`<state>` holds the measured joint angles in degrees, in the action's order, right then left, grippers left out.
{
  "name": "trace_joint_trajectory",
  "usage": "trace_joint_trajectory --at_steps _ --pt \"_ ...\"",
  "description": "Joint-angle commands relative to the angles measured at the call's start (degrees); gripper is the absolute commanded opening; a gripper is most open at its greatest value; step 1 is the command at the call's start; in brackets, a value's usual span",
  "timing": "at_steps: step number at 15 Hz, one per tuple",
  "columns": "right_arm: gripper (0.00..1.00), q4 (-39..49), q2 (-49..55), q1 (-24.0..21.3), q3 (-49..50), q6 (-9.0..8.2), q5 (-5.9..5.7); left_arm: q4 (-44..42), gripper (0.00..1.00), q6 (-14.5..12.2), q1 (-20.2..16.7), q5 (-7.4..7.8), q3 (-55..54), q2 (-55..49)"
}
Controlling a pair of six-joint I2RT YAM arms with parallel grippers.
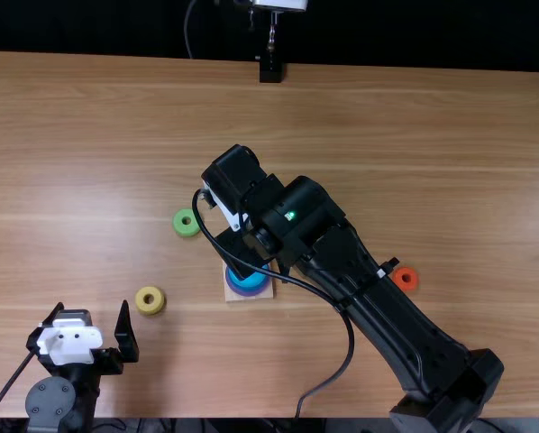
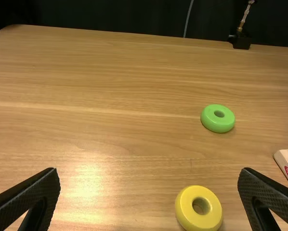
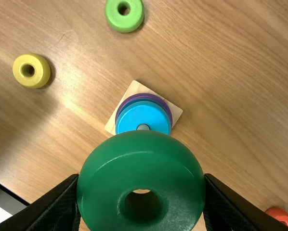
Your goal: Build the Hanoi tower: stack the rings onto the peg from bottom to top in this color order: purple, dark blue, light blue, dark green, light green, yellow, orange.
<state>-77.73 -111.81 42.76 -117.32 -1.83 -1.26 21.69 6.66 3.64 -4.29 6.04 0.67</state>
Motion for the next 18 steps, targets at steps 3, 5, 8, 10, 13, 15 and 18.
trace_joint_trajectory --at_steps 3,5,8,10,13,15,18 --pt "0.0 -0.16 -0.6 0.83 1.48 -0.18 0.2 4.78 1.0 -0.22 -0.12 -0.35 -6.04 -0.67" --pt "0.0 -0.27 -0.6 0.83 2.27 -0.18 0.2 4.78 1.0 -0.22 -0.12 -0.35 -6.04 -0.67" --pt "0.0 0.26 -0.6 0.83 3.06 -0.28 0.1 4.78 1.0 -0.22 -0.12 -0.35 -6.04 -0.67" --pt "0.69 0.15 -0.6 0.83 2.97 -0.39 -0.33 4.78 1.0 -0.22 -0.12 -0.35 -6.04 -0.67" --pt "1.0 -0.16 -0.6 0.83 3.59 -0.39 -0.33 4.78 1.0 -0.22 -0.12 -0.35 -6.04 -0.67" --pt "1.0 0.26 -0.6 0.83 3.24 -0.28 -0.43 4.78 1.0 -0.22 -0.12 -0.35 -6.04 -0.67" --pt "1.0 1.0 -0.6 0.83 1.83 -0.39 -0.43 4.78 1.0 -0.22 -0.12 -0.35 -6.04 -0.67"
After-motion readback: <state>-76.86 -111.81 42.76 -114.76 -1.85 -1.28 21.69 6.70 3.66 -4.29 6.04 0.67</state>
